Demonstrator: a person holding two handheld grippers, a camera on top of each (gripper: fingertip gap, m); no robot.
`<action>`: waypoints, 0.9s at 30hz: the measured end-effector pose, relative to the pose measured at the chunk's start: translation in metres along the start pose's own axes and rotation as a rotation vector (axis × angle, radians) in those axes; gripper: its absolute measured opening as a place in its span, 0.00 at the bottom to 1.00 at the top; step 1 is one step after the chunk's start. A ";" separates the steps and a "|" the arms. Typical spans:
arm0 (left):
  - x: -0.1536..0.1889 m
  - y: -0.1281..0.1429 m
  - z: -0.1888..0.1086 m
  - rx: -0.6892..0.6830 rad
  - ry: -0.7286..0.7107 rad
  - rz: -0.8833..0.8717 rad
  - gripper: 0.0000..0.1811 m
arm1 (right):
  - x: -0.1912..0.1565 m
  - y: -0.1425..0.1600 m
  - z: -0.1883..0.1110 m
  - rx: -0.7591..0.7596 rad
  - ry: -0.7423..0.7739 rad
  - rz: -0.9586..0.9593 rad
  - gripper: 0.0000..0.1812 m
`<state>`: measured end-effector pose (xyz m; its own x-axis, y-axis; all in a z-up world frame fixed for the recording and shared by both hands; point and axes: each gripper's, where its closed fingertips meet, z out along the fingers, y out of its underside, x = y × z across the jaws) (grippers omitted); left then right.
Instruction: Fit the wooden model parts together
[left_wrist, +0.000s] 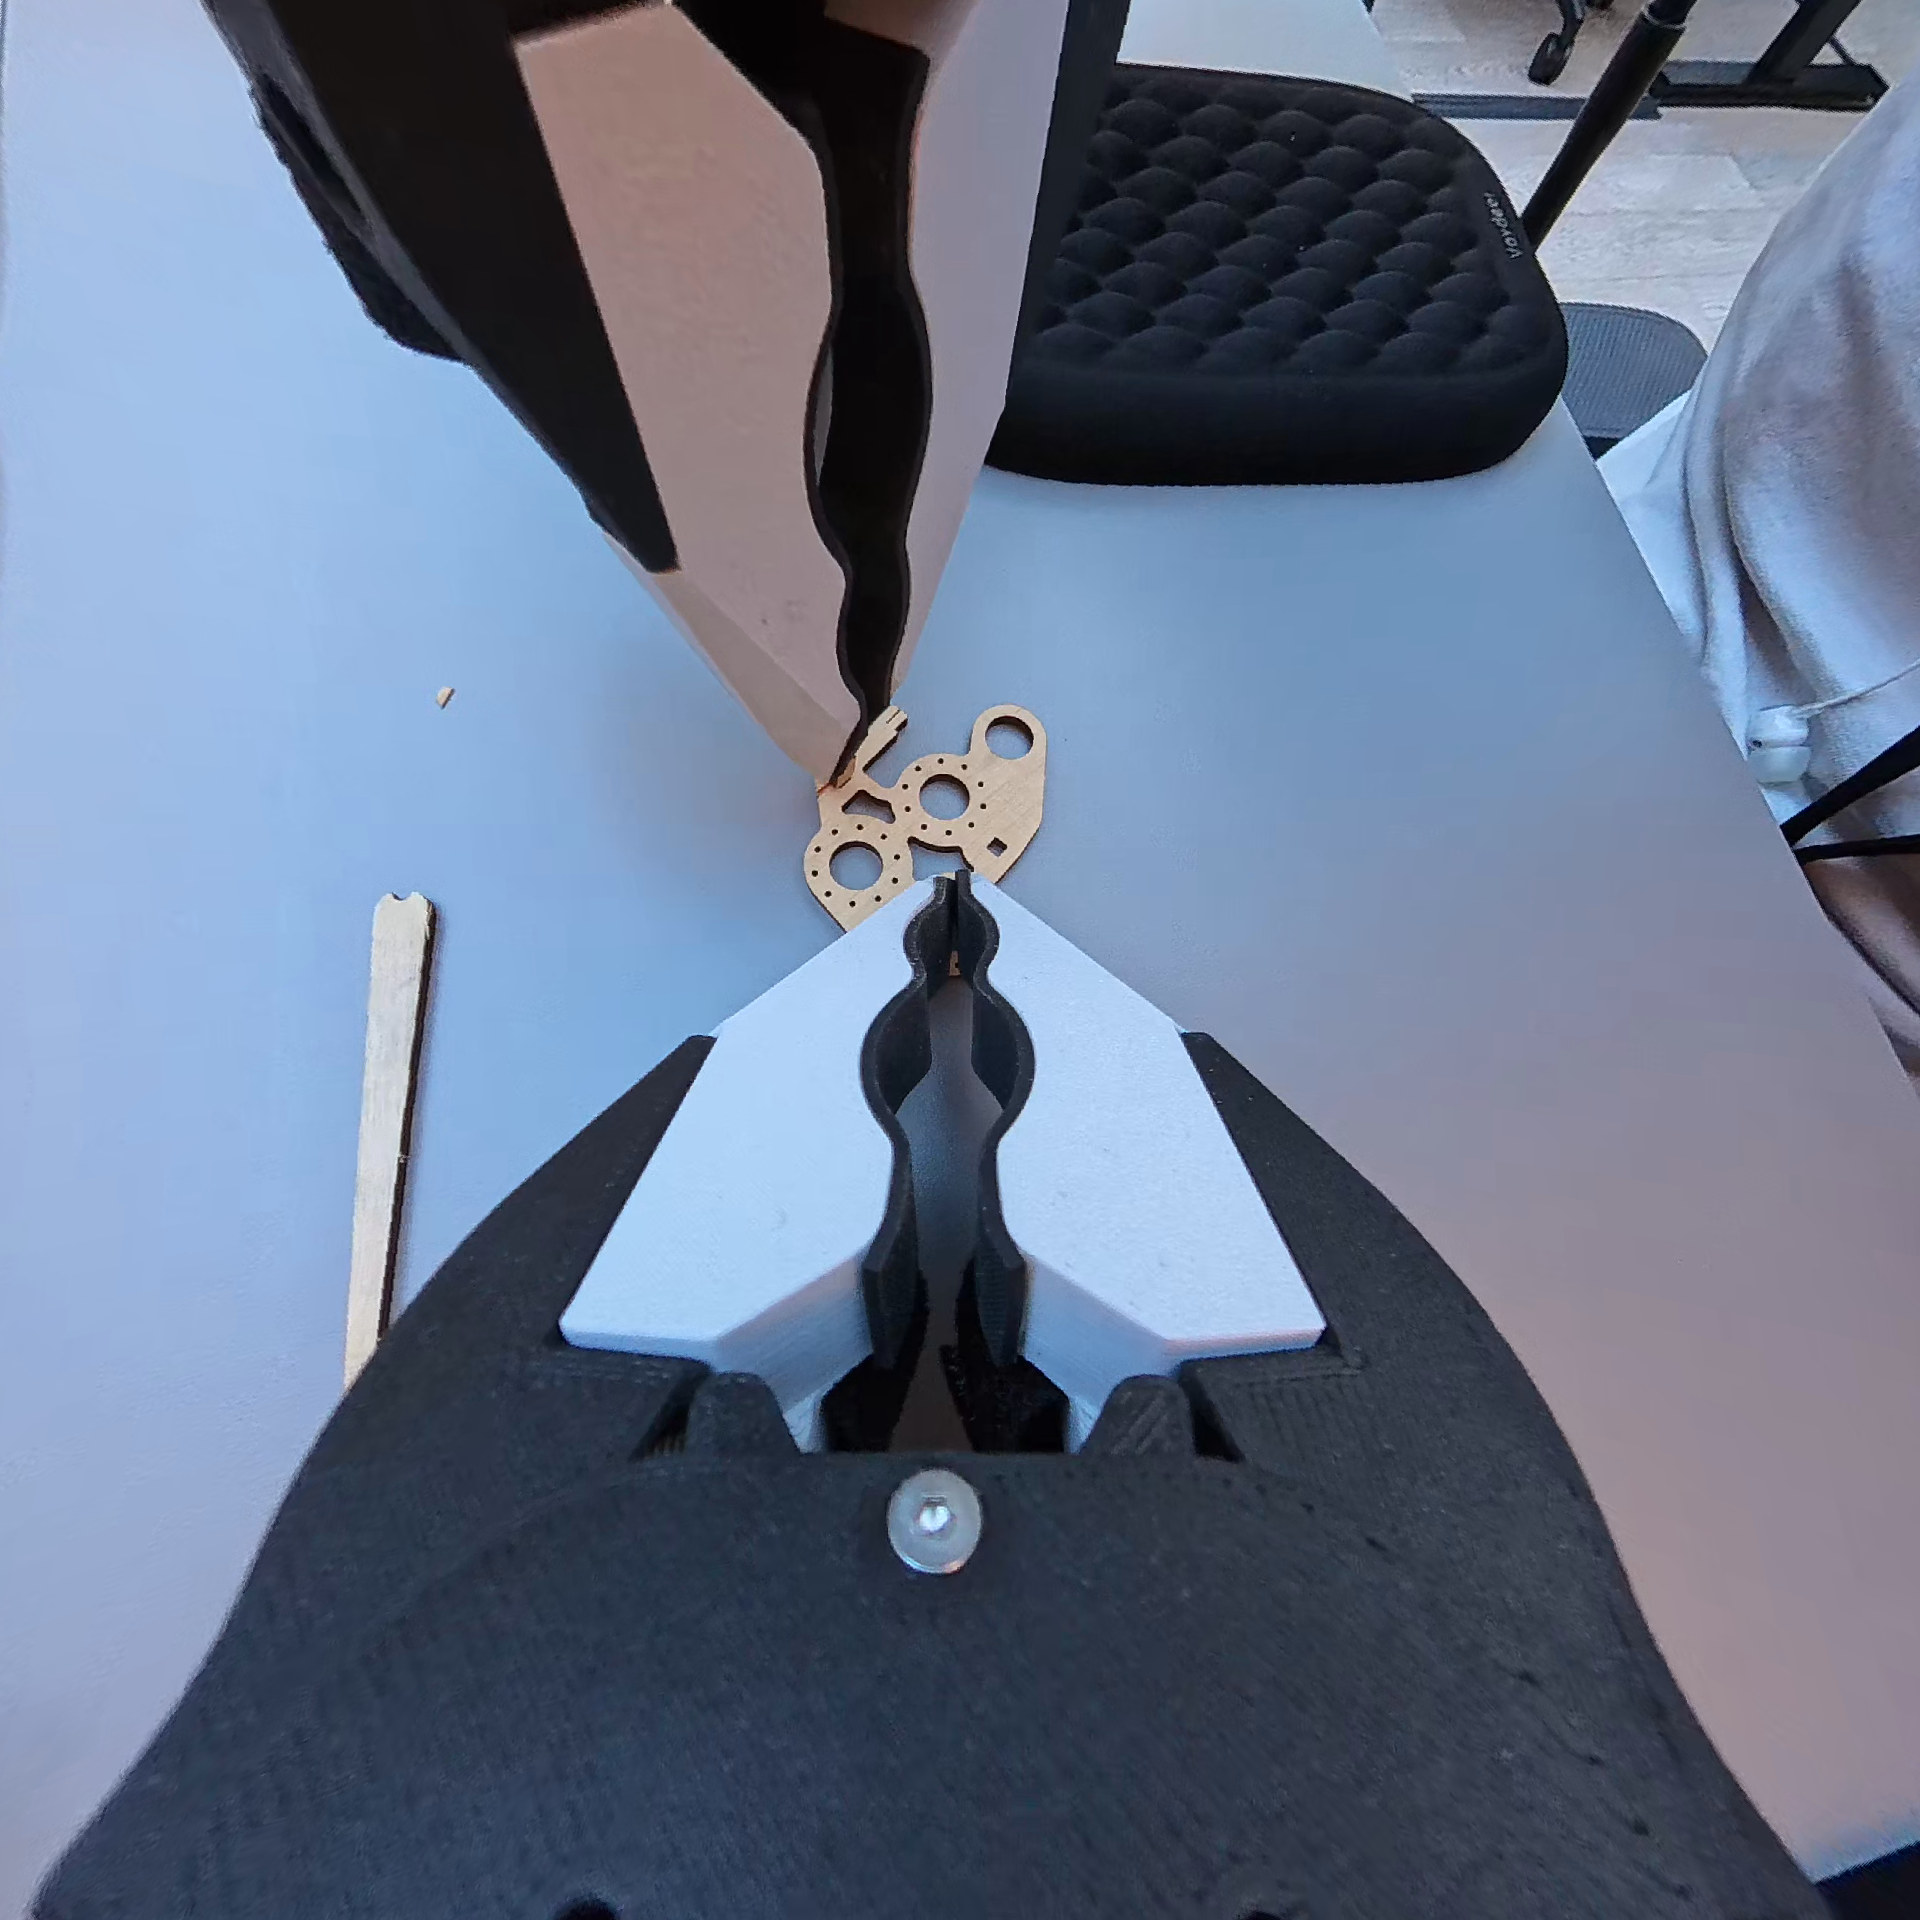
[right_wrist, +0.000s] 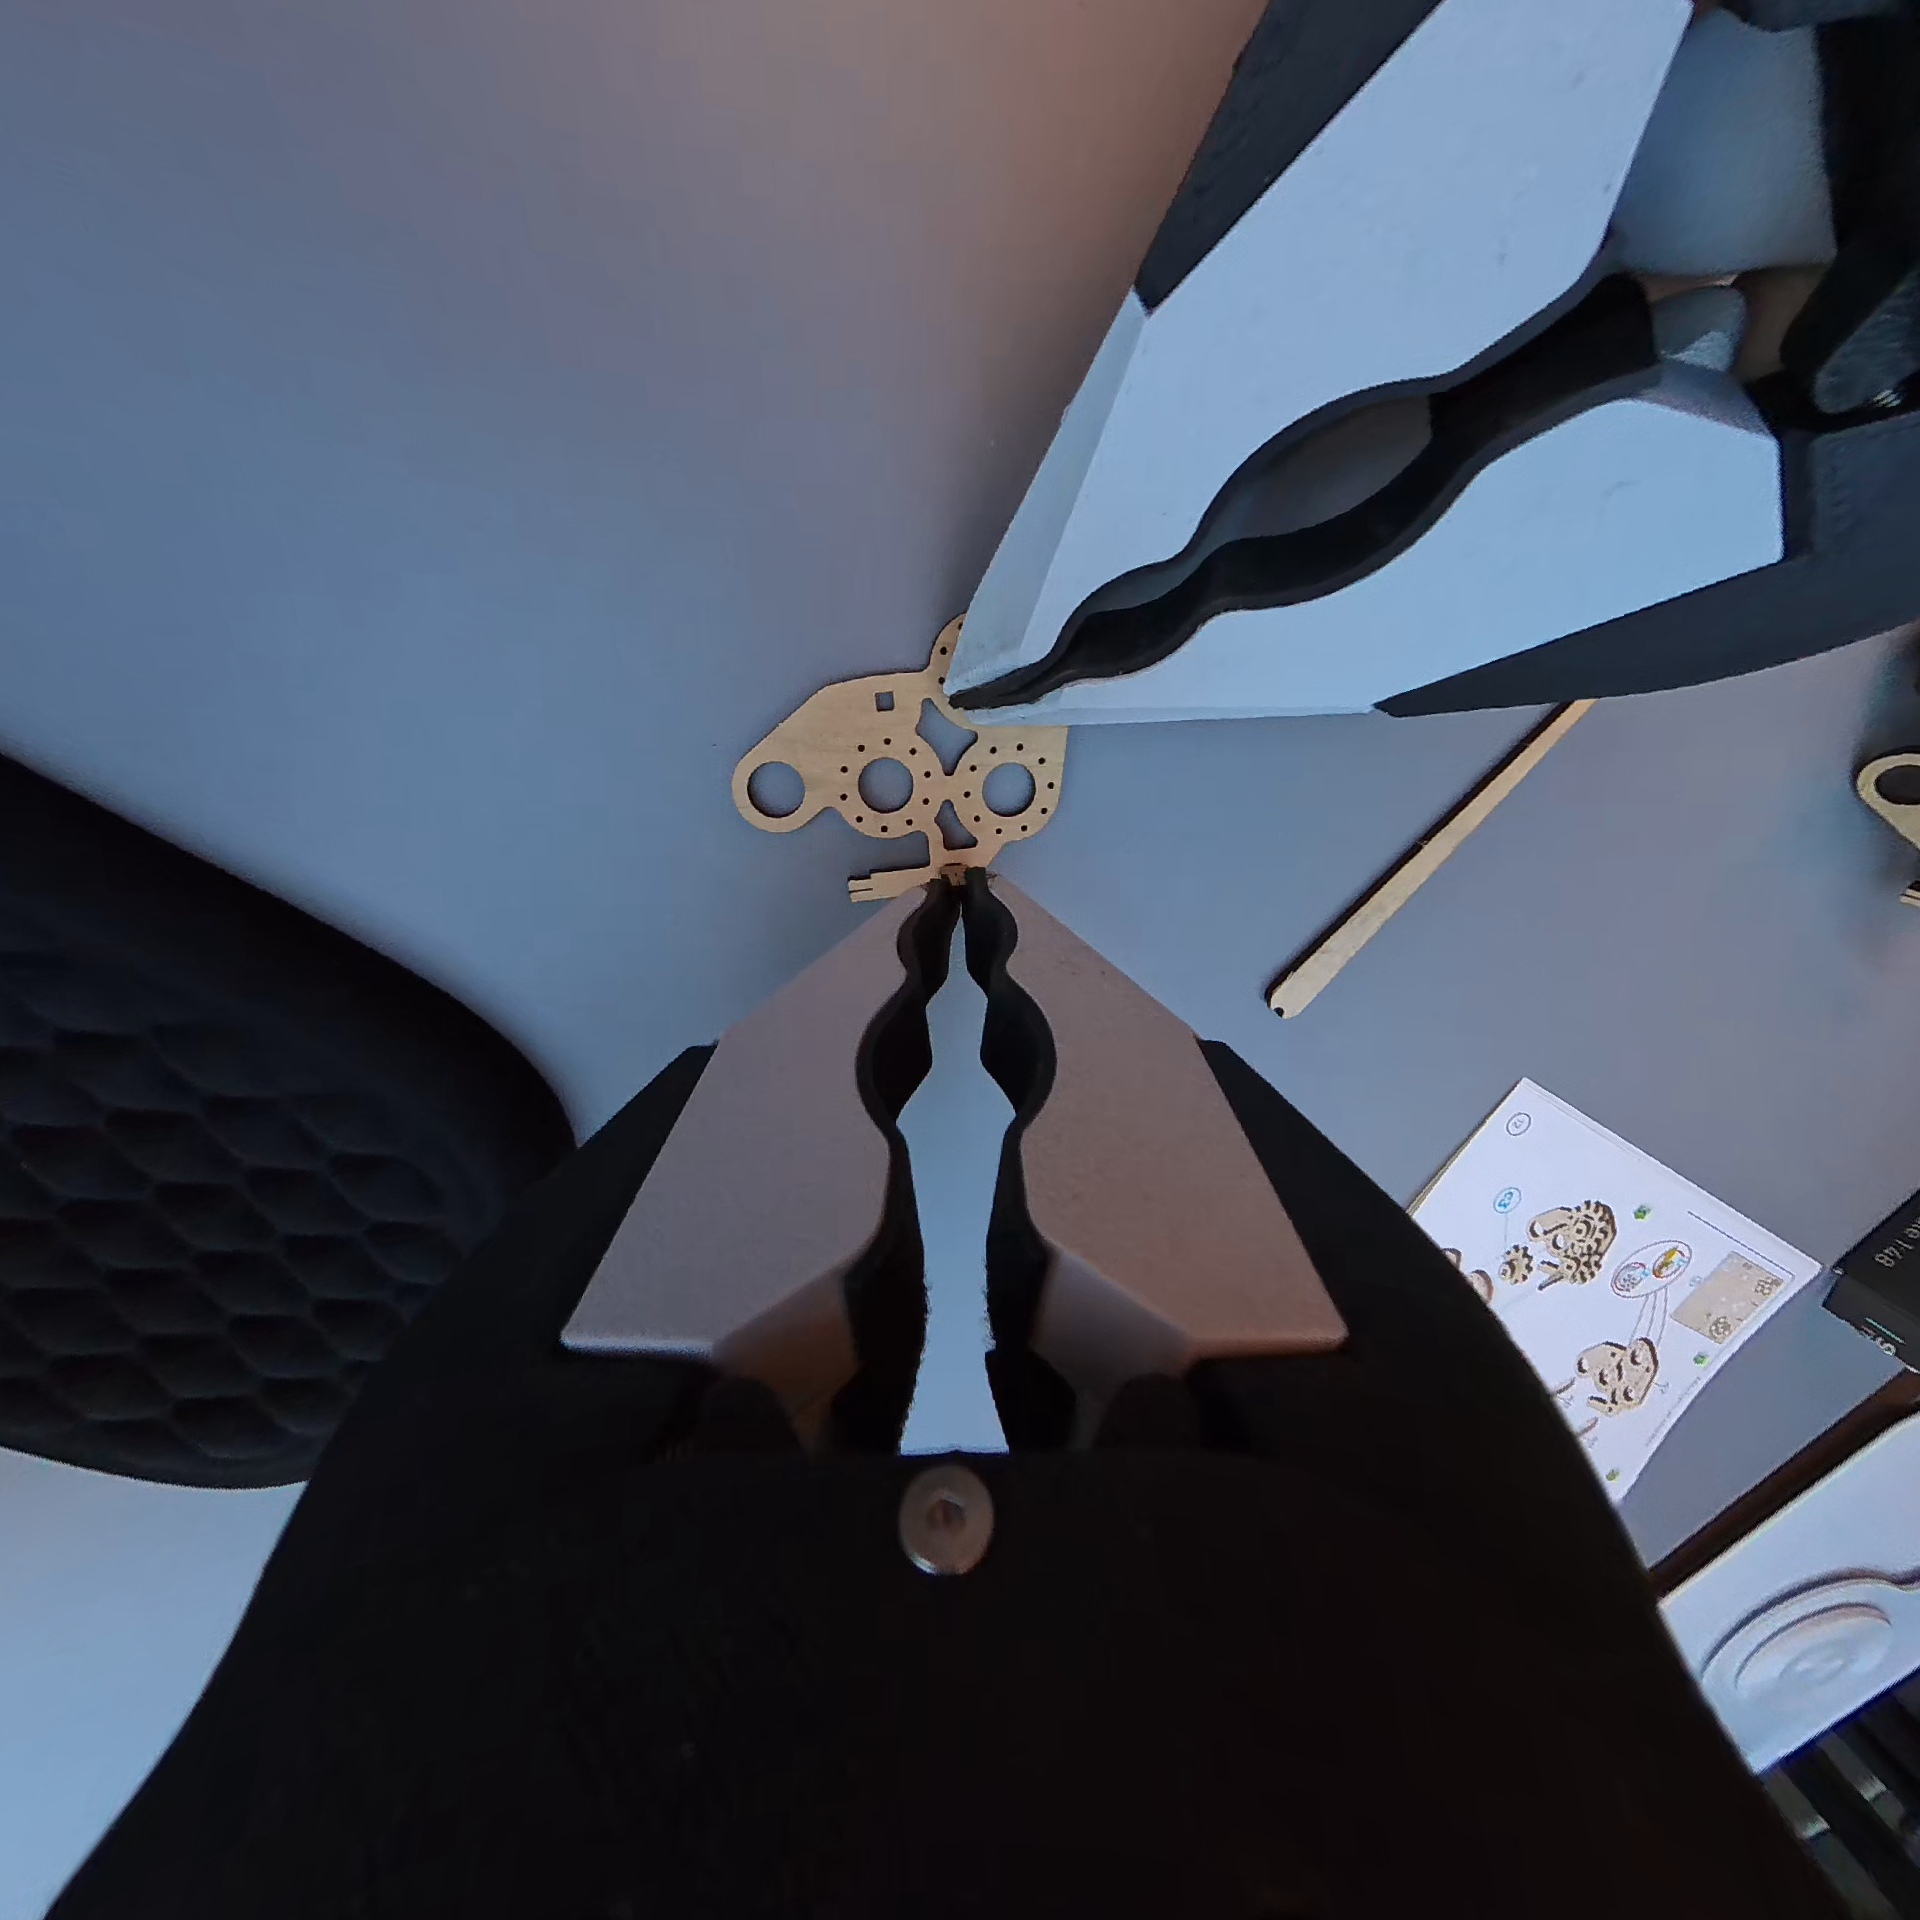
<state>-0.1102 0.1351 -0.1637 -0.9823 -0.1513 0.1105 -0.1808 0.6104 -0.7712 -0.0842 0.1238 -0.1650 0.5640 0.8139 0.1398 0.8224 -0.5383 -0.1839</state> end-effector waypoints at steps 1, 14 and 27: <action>0.000 0.000 0.000 0.000 -0.002 0.002 0.00 | 0.000 0.000 0.000 0.000 0.007 0.002 0.01; 0.004 0.000 0.000 -0.003 -0.048 0.093 0.00 | 0.000 -0.003 -0.008 0.477 0.042 0.458 0.12; 0.019 -0.017 -0.016 0.131 -0.011 0.210 0.00 | -0.019 -0.005 -0.005 0.669 -0.042 0.296 0.16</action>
<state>-0.1268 0.1343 -0.1387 -0.9969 -0.0404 -0.0675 0.0364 0.5235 -0.8512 -0.0991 0.1100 -0.1622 0.7411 0.6700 -0.0431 0.4069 -0.4993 -0.7650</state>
